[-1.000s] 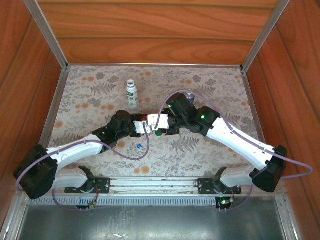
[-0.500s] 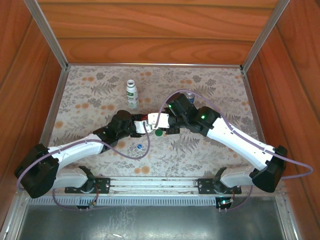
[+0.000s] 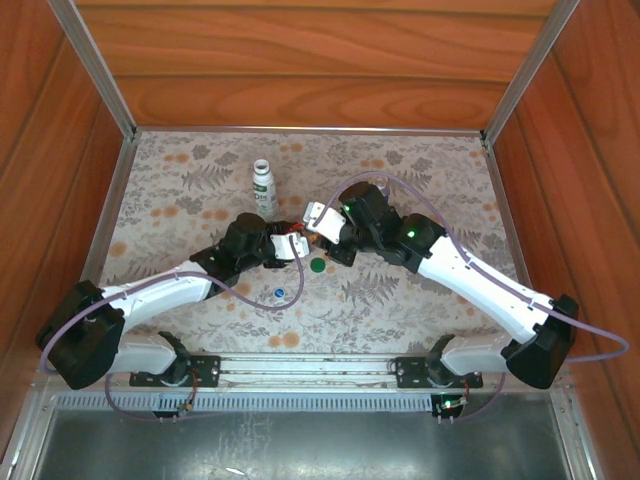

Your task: Screw on the bottle caps

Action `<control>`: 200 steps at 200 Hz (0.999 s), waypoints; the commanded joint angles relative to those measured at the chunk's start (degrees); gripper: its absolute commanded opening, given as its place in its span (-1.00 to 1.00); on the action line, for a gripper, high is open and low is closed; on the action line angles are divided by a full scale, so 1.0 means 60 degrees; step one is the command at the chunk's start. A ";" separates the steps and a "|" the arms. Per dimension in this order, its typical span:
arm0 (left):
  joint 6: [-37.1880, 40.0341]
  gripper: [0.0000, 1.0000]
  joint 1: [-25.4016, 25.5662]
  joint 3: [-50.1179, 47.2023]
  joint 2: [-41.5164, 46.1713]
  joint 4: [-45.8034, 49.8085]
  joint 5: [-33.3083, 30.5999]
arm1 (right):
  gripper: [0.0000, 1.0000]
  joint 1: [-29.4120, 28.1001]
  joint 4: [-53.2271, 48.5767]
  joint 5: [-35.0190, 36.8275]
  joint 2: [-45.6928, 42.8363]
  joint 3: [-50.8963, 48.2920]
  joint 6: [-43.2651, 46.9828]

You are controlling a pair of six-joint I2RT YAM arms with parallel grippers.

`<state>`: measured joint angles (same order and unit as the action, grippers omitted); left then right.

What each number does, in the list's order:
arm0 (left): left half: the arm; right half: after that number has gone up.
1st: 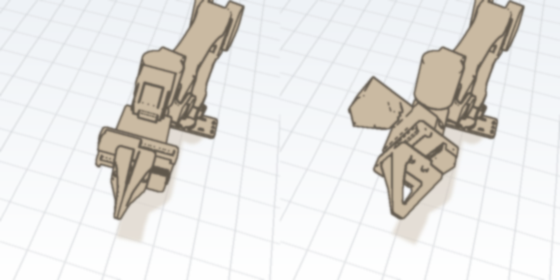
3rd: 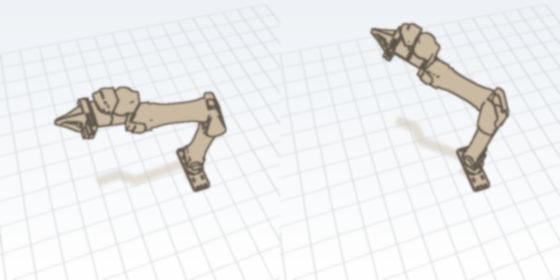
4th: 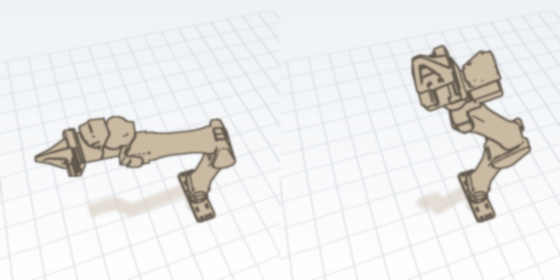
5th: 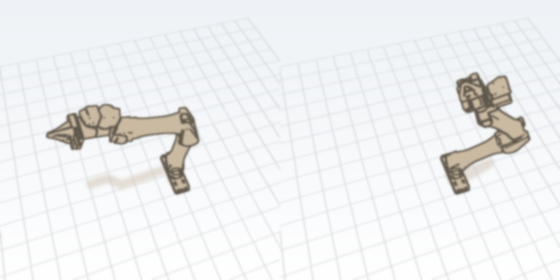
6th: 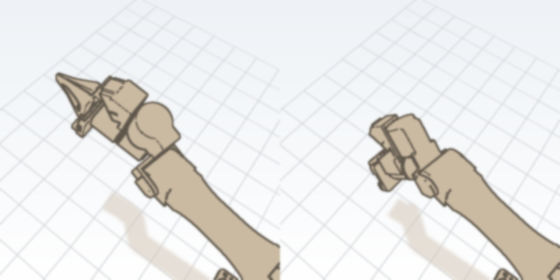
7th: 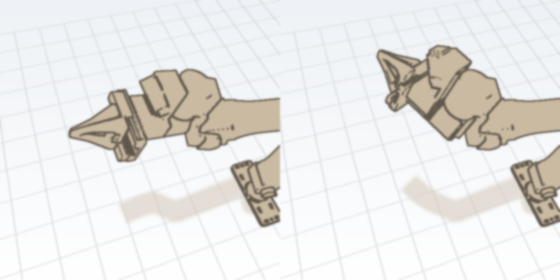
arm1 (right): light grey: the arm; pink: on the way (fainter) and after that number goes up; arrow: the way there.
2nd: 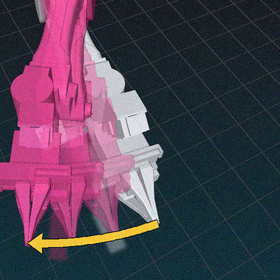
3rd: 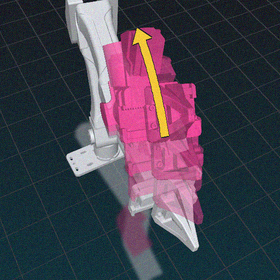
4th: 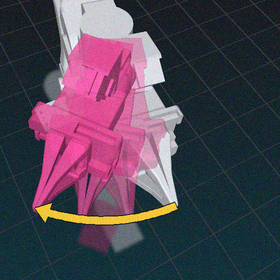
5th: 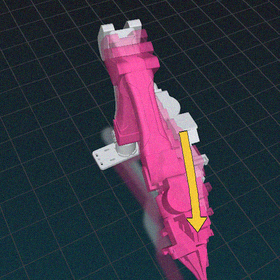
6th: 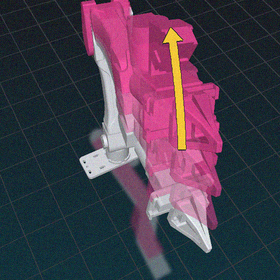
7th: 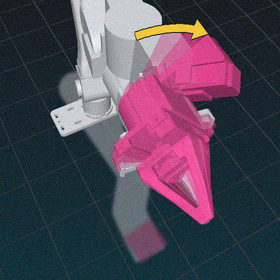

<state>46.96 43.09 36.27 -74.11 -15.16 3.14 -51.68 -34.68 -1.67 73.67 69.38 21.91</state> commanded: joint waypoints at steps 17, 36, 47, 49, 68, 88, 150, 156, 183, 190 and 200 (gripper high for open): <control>0.0245 0.04 -0.0127 0.0283 -0.0176 -0.0301 -0.0460 | -0.76 -0.0124 0.0934 -0.0852 0.0134 -0.0079 -0.5839; 0.0230 0.04 -0.0144 0.0250 -0.0215 -0.0301 -0.0522 | -0.74 -0.0124 0.1034 -0.0954 0.0216 -0.0146 -0.7393; 0.0230 0.04 -0.0149 0.0254 -0.0252 -0.0301 -0.0454 | -0.69 -0.0123 0.0889 -0.0959 0.0182 -0.0139 -0.7566; 0.0230 0.04 -0.0146 0.0254 -0.0248 -0.0301 -0.0451 | -0.68 -0.0118 0.0840 -0.0946 0.0168 -0.0146 -0.7535; 0.0244 0.04 -0.0148 0.0189 -0.0192 -0.0301 -0.0257 | -0.48 -0.0106 0.0351 -0.0324 -0.0041 -0.0144 -0.6448; 0.0167 0.04 -0.0143 -0.0007 0.0059 -0.0286 -0.0050 | -0.12 -0.0088 -0.0172 -0.0204 -0.0239 -0.0020 -0.4325; -0.0328 0.04 -0.0160 -0.0841 0.0998 -0.0118 0.0631 | 0.22 -0.0113 -0.1753 -0.1259 -0.0547 0.0573 0.2932; -0.0286 0.04 -0.0159 -0.0821 0.0985 -0.0110 0.0594 | 0.22 -0.0142 -0.1828 -0.1150 -0.0381 0.0806 0.3110; -0.0231 0.04 -0.0185 -0.0796 0.0969 -0.0081 0.0593 | 0.19 -0.0377 -0.1991 -0.0384 0.0221 0.1378 0.3896; -0.0224 0.04 -0.0192 -0.0801 0.0984 -0.0081 0.0619 | 0.17 -0.0424 -0.1922 -0.0148 0.0320 0.1418 0.4035; -0.0224 0.04 -0.0205 -0.0800 0.1005 -0.0070 0.0614 | 0.15 -0.0467 -0.1923 -0.0002 0.0416 0.1455 0.4206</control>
<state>46.17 42.33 31.75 -68.90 -15.40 5.37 -53.36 -44.01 -5.02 74.48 76.90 38.37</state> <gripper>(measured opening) 0.525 0.587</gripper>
